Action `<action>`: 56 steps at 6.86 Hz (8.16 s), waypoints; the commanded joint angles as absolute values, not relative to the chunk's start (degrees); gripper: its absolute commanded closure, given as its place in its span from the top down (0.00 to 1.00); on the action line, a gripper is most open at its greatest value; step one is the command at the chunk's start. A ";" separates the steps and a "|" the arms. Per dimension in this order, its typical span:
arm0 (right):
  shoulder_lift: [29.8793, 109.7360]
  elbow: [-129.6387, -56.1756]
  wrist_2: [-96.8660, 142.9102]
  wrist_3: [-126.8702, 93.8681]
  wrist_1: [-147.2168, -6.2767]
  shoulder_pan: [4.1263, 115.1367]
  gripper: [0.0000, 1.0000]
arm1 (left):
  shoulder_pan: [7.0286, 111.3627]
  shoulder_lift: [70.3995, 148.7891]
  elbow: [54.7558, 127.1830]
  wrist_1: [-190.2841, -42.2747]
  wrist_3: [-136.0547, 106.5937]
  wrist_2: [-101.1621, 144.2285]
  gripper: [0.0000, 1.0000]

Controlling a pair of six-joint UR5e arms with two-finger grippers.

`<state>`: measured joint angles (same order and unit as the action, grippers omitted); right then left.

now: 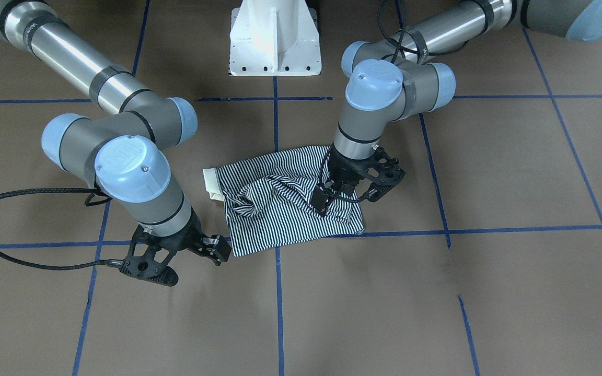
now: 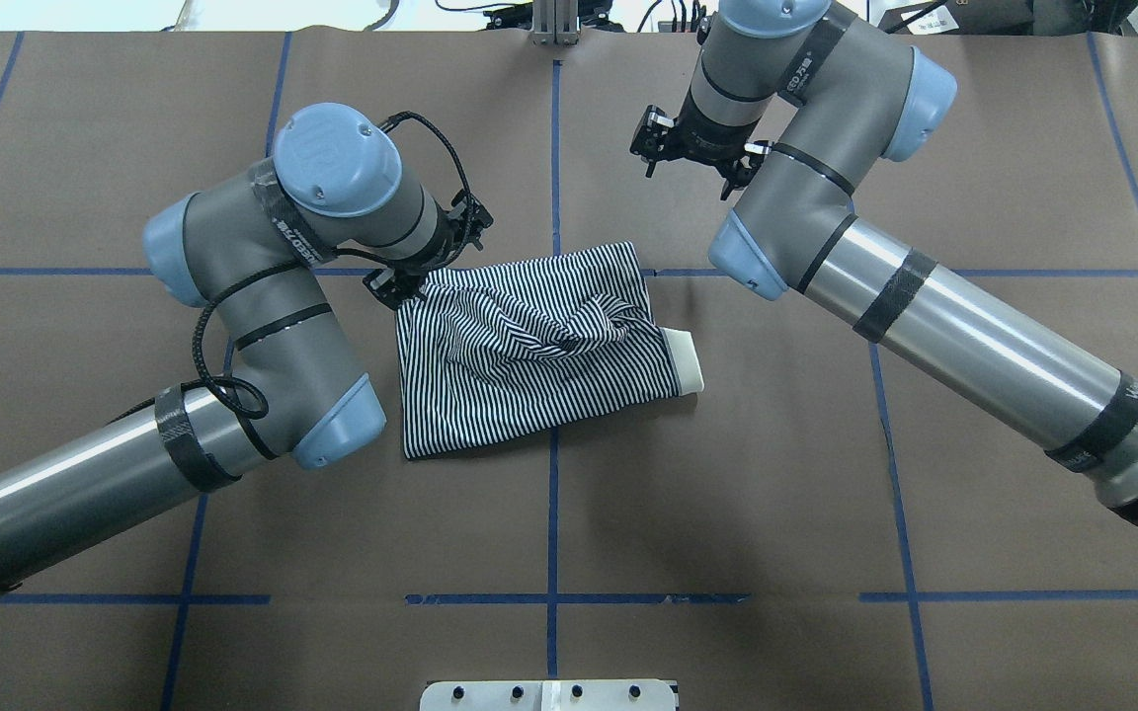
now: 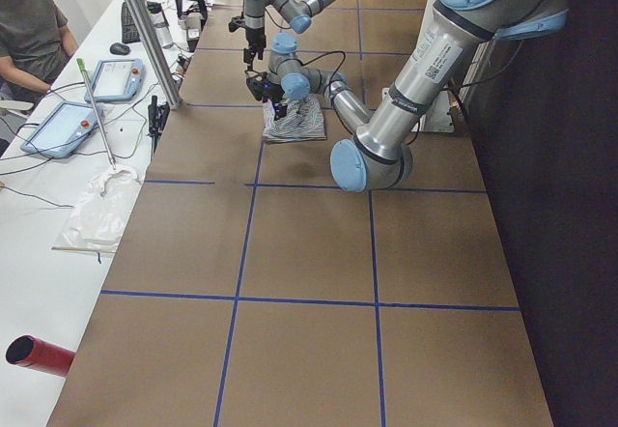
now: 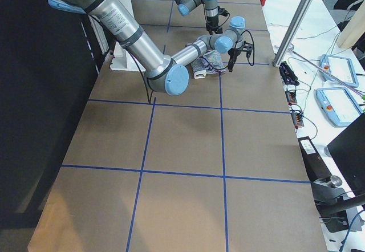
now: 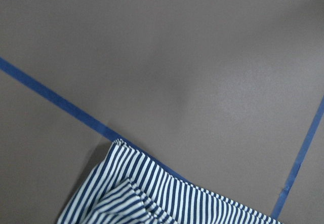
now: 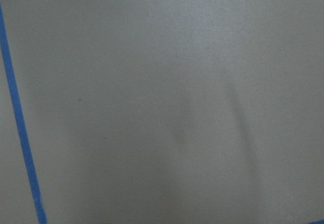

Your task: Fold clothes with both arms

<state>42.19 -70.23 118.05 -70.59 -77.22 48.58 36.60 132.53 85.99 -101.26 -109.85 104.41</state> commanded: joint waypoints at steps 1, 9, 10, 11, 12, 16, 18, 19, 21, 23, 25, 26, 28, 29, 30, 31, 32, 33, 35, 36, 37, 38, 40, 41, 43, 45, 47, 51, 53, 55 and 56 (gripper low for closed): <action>43.15 -70.75 118.48 -67.85 -77.17 48.96 1.00 | 32.79 138.84 85.78 -88.48 -117.05 101.34 0.89; 45.08 -71.54 118.83 -67.76 -76.99 49.04 1.00 | 31.55 153.36 68.03 -80.51 -117.95 100.46 0.64; 46.48 -73.37 119.00 -67.68 -77.08 49.30 1.00 | 31.55 153.37 67.85 -80.42 -116.99 100.46 0.64; 46.93 -73.48 119.87 -67.59 -77.08 49.92 1.00 | 31.47 153.28 67.50 -80.16 -116.90 100.46 0.64; 47.37 -73.56 120.84 -66.63 -77.08 50.70 1.00 | 31.38 153.28 67.41 -80.16 -116.89 100.46 0.63; 48.95 -73.56 123.05 -64.25 -76.99 52.56 1.00 | 30.41 153.98 67.50 -77.97 -116.89 100.55 0.59; 49.04 -73.56 122.96 -64.25 -76.99 52.47 1.00 | 29.89 154.16 67.41 -77.61 -116.89 100.55 0.59; 49.04 -73.56 122.87 -64.25 -76.99 52.47 1.00 | 29.80 154.07 67.33 -77.61 -116.89 100.55 0.59; 48.96 -73.56 122.87 -64.25 -76.99 52.47 1.00 | 29.27 154.07 67.15 -77.52 -116.89 100.55 0.48; 48.96 -73.56 122.87 -64.25 -76.99 52.47 1.00 | 29.27 154.16 67.24 -77.52 -116.89 100.63 0.00; 49.04 -73.56 122.78 -64.34 -76.99 52.56 1.00 | 29.53 153.81 67.24 -77.61 -116.89 100.46 0.00; 49.04 -73.56 122.78 -64.34 -76.99 52.56 1.00 | 30.05 153.81 67.32 -77.61 -116.89 100.46 0.00; 49.13 -73.56 122.70 -64.34 -76.99 52.65 1.00 | 33.12 153.98 67.93 -77.87 -117.16 100.72 0.00; 49.04 -73.56 122.70 -64.34 -76.99 52.65 1.00 | 34.70 153.98 68.20 -79.09 -117.33 100.72 0.00; 49.04 -73.56 122.70 -64.34 -76.99 52.65 1.00 | 35.85 153.90 68.12 -81.71 -117.68 100.72 0.00; 49.04 -73.56 122.61 -64.34 -76.99 52.65 1.00 | 36.56 153.72 68.03 -84.00 -117.86 100.72 0.00; 49.04 -73.56 122.61 -64.42 -76.99 52.65 1.00 | 37.35 153.55 67.42 -86.81 -118.38 100.64 0.00; 49.04 -73.65 122.52 -64.42 -76.99 52.65 1.00 | 37.53 153.54 64.98 -91.45 -119.78 100.46 0.21; 49.22 -73.92 122.52 -64.42 -76.99 52.65 1.00 | 37.97 153.46 61.26 -96.06 -119.18 97.74 1.00; 49.39 -73.92 122.61 -64.42 -76.91 52.65 1.00 | 38.58 153.46 61.26 -95.80 -118.40 97.73 1.00; 49.48 -74.09 122.78 -64.42 -76.99 52.73 1.00 | 38.84 152.41 61.87 -95.37 -116.56 98.00 1.00; 50.70 -76.44 122.96 -64.42 -77.17 52.91 1.00 | 38.85 150.66 64.31 -93.27 -115.32 97.91 1.00; 52.12 -83.90 121.04 -65.48 -80.48 50.91 1.00 | 40.16 142.35 77.43 -86.77 -107.62 98.00 1.00; 50.29 -86.46 117.11 -65.39 -85.64 46.97 1.00 | 41.04 135.94 85.61 -85.88 -102.62 98.09 1.00; 44.06 -86.57 108.32 -64.43 -95.40 39.23 1.00 | 42.44 127.91 95.24 -85.87 -97.67 98.09 1.00; 41.42 -82.82 101.72 -62.51 -96.24 35.00 1.00 | 43.32 126.56 96.59 -85.87 -96.07 98.35 1.00; 35.97 -72.56 99.15 -58.47 -96.07 34.54 1.00 | 43.59 126.47 97.73 -85.87 -95.80 98.35 1.00; 33.93 -65.33 98.70 -55.64 -92.13 34.80 1.00 | 44.38 125.42 98.17 -85.78 -95.71 98.44 1.00; 33.93 -59.61 95.99 -50.13 -86.94 38.21 1.00 | 44.47 125.42 98.26 -85.69 -95.71 98.52 1.00; 33.93 -58.01 94.84 -44.67 -85.52 41.56 1.00 | 44.47 125.42 98.17 -85.78 -95.71 99.48 1.00; 33.66 -58.09 94.92 -43.87 -85.26 42.18 1.00 | 44.47 125.42 98.09 -85.78 -95.54 99.67 1.00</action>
<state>33.83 -58.36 95.11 -45.44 -85.72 41.12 44.47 125.42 98.15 -85.75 -95.66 99.26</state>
